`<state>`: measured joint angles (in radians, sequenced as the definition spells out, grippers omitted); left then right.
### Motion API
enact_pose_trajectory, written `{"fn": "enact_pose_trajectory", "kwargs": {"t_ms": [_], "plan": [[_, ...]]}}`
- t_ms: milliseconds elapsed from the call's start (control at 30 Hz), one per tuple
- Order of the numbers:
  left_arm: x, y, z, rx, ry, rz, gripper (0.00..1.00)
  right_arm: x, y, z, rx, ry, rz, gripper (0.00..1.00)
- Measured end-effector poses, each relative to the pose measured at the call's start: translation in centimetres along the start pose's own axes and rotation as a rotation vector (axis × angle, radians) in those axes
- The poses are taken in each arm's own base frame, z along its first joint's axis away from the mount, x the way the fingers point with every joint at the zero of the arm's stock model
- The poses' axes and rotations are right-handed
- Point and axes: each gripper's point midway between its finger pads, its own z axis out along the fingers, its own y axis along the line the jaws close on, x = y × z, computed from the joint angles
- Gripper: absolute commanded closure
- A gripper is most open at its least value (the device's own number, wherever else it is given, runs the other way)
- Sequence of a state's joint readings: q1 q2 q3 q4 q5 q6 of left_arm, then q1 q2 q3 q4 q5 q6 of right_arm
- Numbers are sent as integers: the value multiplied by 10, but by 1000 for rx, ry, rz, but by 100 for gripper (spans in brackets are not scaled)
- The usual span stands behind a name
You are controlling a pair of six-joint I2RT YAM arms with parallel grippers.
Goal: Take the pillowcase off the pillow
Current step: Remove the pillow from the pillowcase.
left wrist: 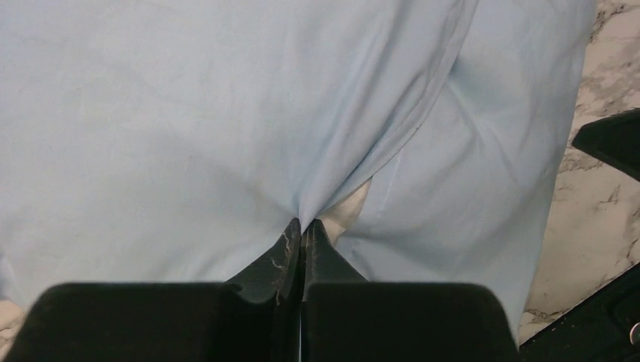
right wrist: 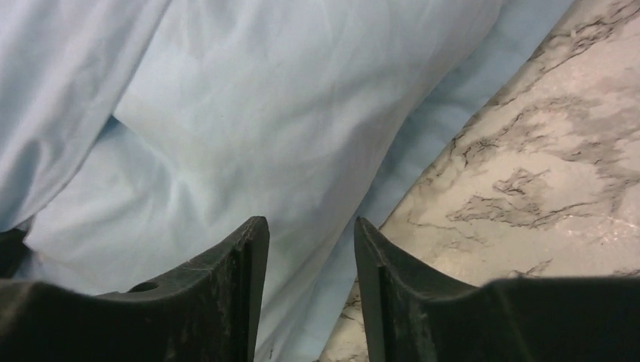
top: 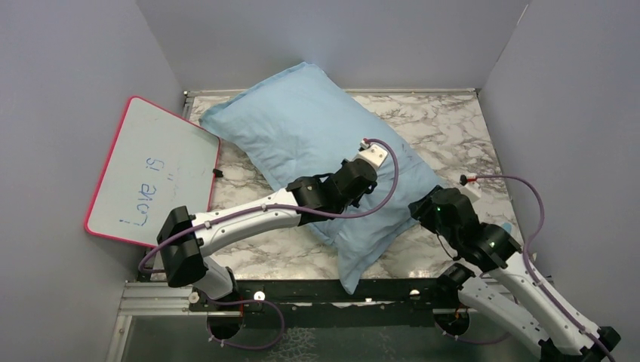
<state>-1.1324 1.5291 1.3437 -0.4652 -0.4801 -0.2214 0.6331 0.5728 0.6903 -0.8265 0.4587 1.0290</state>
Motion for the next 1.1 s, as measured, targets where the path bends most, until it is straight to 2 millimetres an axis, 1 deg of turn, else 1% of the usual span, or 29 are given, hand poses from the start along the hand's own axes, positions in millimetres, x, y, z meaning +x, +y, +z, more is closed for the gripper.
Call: {"fn": "enact_pose_trajectory", "kwargs": {"t_ms": [33,100,233,333,433,533,633,733,800,900,967,1033,1100], "plan": [[1,-1,0,5,0,-4,100,4,0,4,7,15,-7,58],[3,-1,-1,12,1,-12,100,14,2,13,7,46,-33,59],[6,-5,-6,52,4,-45,100,30,16,28,-33,116,-105,59],[5,-14,-13,126,9,-90,100,35,18,41,1,140,-155,59],[0,-23,-19,178,0,-120,100,34,18,49,25,140,-199,58],[-3,-29,-20,207,-6,-142,100,25,15,56,40,141,-213,58],[-5,-33,-20,224,-14,-155,100,8,9,69,56,180,-168,58],[-9,-34,-21,230,-28,-164,100,-10,1,82,53,221,-102,51],[-11,-34,-22,230,-37,-166,100,-16,3,85,23,254,-94,47],[-13,-31,-24,215,-47,-165,100,-21,18,81,-49,301,-119,41],[-13,-27,-26,201,-51,-163,100,-26,28,74,-84,310,-134,33],[-13,-24,-26,189,-54,-161,100,-32,33,65,-100,293,-138,24],[-13,-20,-24,180,-52,-165,100,-38,39,53,-130,259,-127,20]]}}
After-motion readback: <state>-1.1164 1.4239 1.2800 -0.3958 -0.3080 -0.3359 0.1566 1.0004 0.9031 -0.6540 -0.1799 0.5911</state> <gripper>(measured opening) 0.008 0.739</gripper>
